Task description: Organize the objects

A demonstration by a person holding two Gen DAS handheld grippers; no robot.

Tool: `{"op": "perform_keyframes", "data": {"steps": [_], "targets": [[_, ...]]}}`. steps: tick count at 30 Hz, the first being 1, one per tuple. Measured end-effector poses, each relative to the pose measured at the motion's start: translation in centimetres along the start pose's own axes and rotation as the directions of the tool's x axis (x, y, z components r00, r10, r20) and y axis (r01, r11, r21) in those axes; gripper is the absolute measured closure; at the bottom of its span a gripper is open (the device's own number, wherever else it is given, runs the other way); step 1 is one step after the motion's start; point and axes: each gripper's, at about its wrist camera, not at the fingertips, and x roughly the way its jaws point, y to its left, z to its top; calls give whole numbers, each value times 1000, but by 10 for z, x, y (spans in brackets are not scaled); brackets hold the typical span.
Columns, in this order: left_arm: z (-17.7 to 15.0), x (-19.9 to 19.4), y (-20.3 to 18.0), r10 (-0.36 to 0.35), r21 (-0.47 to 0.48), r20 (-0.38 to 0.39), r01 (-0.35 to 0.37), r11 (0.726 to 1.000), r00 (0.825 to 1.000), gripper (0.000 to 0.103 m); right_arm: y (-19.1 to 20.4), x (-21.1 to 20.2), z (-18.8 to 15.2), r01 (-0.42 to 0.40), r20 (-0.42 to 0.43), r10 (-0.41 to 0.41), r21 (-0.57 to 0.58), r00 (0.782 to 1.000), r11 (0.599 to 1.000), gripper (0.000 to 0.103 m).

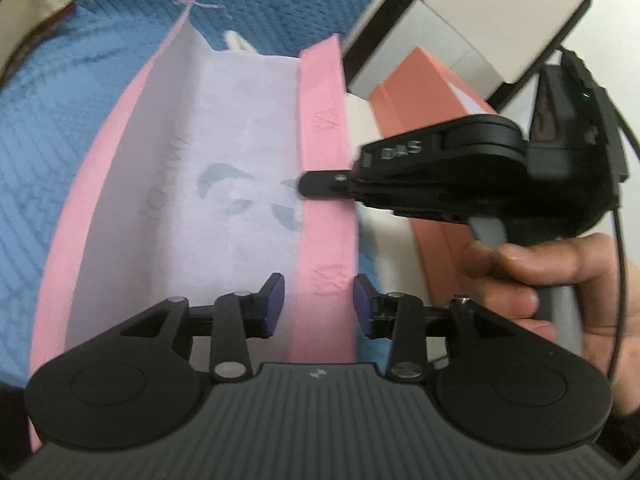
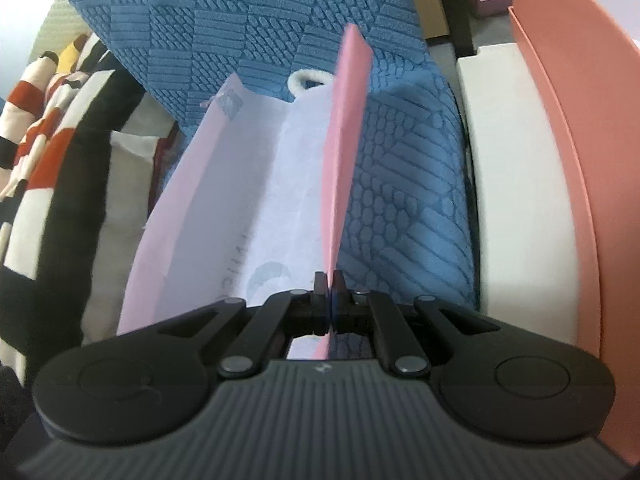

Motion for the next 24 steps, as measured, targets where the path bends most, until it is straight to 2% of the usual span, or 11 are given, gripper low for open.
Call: {"op": "perform_keyframes", "data": {"steps": [2, 6, 7, 9, 11, 14, 16, 19, 24], "targets": [[-3, 5, -9, -7, 30, -10, 7, 1000, 1000, 60, -3, -1, 0, -16, -3, 16, 19, 1000, 1000, 99], [-10, 21, -25, 75, 134, -39, -69, 989, 996, 61, -4, -3, 0, -16, 1, 16, 22, 1000, 1000, 97], [-12, 25, -27, 97, 155, -42, -89, 984, 994, 67, -4, -4, -1, -17, 1, 17, 23, 1000, 1000, 96], [-13, 26, -28, 114, 159, -45, -105, 982, 993, 69, -3, -6, 0, -20, 5, 20, 16, 1000, 1000, 96], [-11, 25, -25, 112, 134, -45, -105, 985, 993, 84, -1, -10, 1, -38, 19, 38, 5, 999, 999, 95], [-10, 19, -12, 107, 65, -42, -104, 992, 993, 92, 2, -18, 2, -98, 50, 98, -5, 994, 995, 88], [-8, 15, -2, 98, 2, -42, -98, 995, 994, 94, 7, -23, 3, -127, 75, 128, -23, 989, 992, 89], [-5, 13, 16, 92, -92, -55, -97, 991, 994, 95, 18, -25, 3, -129, 97, 135, -67, 986, 989, 88], [-1, 12, 40, 53, -235, -66, -67, 970, 996, 95, 26, -3, -2, -124, 32, 128, -105, 991, 987, 89]]}}
